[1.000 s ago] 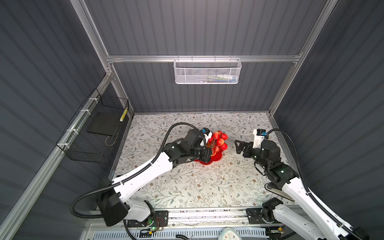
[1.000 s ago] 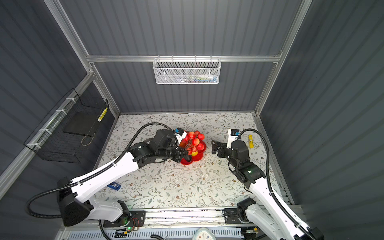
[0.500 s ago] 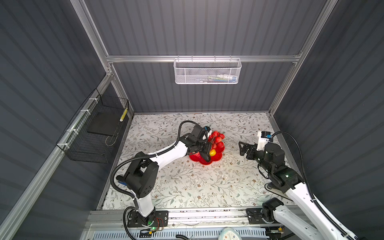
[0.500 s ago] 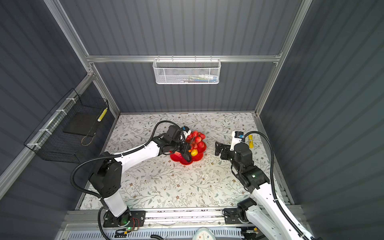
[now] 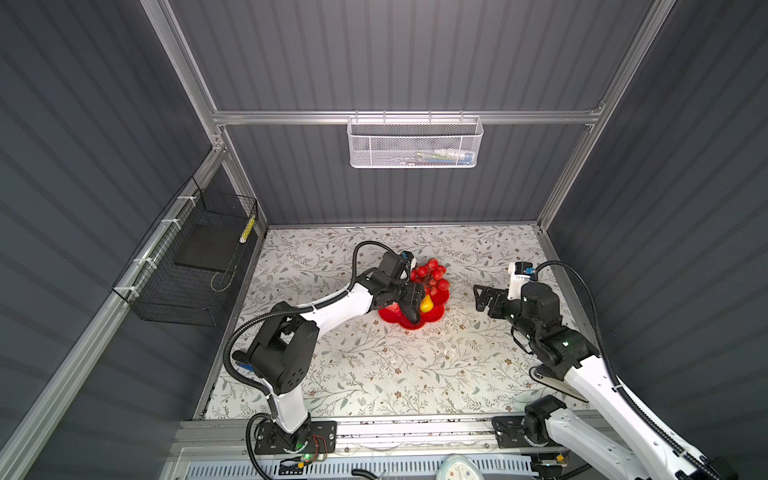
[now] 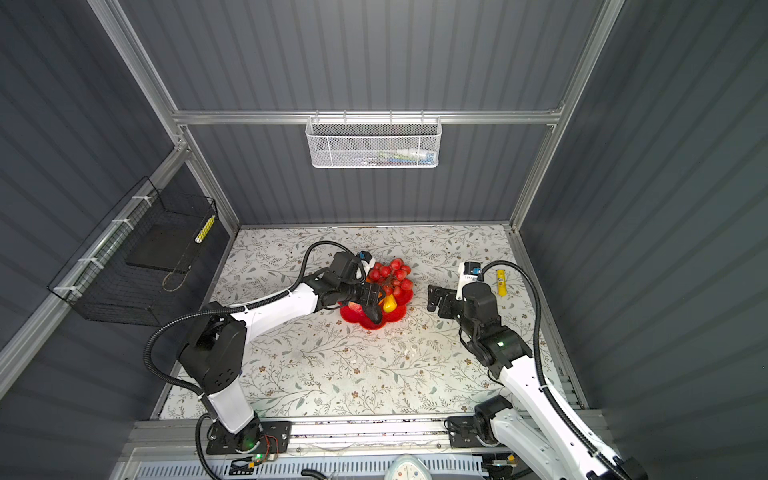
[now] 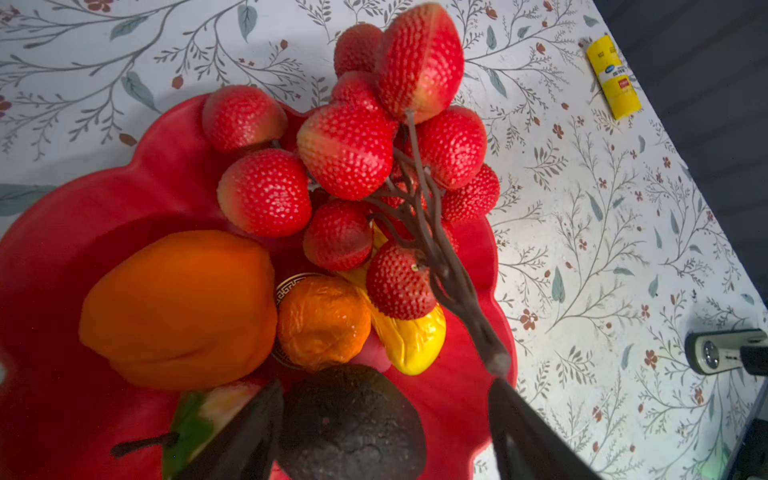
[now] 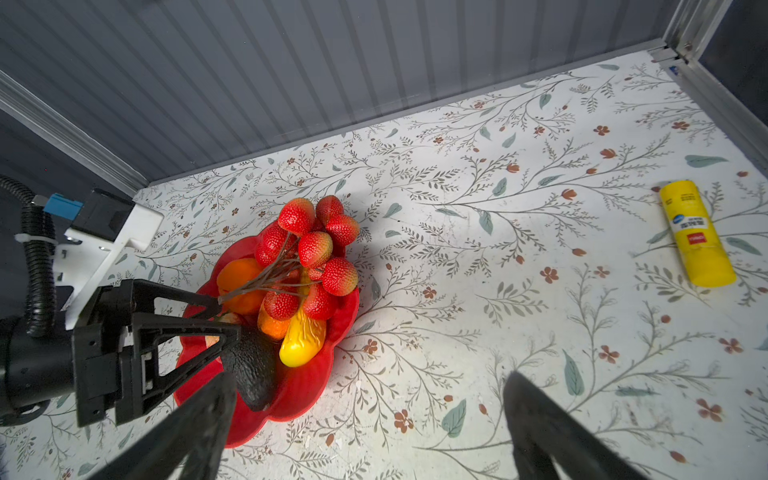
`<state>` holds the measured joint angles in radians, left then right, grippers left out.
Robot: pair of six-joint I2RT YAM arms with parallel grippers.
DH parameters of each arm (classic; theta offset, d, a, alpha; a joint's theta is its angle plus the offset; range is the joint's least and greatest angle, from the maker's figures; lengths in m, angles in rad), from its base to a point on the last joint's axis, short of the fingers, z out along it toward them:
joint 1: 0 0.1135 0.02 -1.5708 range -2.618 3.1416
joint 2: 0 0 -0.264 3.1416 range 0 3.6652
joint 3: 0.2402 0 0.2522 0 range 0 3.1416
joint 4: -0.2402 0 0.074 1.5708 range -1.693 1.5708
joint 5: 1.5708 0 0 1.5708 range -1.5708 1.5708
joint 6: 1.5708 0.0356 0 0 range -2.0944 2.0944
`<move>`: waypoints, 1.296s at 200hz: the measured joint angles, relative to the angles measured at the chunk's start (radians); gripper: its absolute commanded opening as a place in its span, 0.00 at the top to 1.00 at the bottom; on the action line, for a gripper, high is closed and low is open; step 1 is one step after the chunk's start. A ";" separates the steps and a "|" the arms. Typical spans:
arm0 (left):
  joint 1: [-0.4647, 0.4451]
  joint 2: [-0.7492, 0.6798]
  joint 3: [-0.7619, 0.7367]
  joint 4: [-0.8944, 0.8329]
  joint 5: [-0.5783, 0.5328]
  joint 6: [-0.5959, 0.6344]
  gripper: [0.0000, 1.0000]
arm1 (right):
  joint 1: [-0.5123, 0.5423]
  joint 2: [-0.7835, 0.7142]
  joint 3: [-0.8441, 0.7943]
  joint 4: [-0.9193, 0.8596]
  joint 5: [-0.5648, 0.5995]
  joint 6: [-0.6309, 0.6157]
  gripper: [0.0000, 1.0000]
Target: Place and organize the fake fruits in the fruit bowl
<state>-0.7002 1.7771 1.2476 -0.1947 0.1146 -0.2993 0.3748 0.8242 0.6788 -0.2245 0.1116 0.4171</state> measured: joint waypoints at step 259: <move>0.621 -0.159 -0.905 1.118 -0.438 0.280 0.00 | -0.367 0.597 -0.425 1.206 0.133 -0.353 0.01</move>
<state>-0.0788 1.6176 0.3424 0.9234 -0.3233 -0.0189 0.0082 1.4208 0.2543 0.9813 0.2443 0.0639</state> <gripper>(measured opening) 0.997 0.989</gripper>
